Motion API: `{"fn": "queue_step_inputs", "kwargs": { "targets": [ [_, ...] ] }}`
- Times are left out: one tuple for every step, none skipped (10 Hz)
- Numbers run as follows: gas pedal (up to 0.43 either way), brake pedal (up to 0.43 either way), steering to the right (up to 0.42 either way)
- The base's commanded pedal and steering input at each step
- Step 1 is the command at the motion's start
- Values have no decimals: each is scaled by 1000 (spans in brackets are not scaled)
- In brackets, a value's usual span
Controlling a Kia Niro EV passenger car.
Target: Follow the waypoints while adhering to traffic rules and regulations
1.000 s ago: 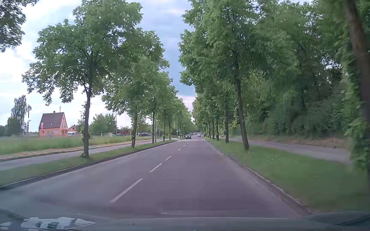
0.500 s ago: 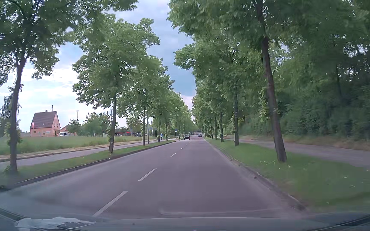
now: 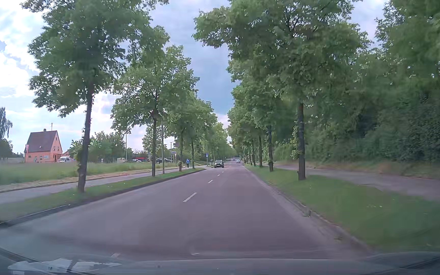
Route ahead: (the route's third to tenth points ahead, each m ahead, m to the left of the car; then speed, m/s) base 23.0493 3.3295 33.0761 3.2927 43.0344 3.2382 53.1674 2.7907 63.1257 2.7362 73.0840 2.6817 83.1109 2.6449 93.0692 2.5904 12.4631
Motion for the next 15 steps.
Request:
{"fn": "queue_step_inputs", "kwargs": {
  "targets": [
    [79, 18, 0],
    [79, 18, 0],
    [79, 18, 0],
    [79, 18, 0],
    [79, 18, 0],
    [79, 18, 0],
    [79, 18, 0],
    [79, 18, 0],
    [79, 18, 0],
    [87, 18, 0],
    [87, 18, 0],
    [110, 18, 0],
    [110, 18, 0],
    [67, 18, 0],
    [67, 18, 1]
  ]
}}
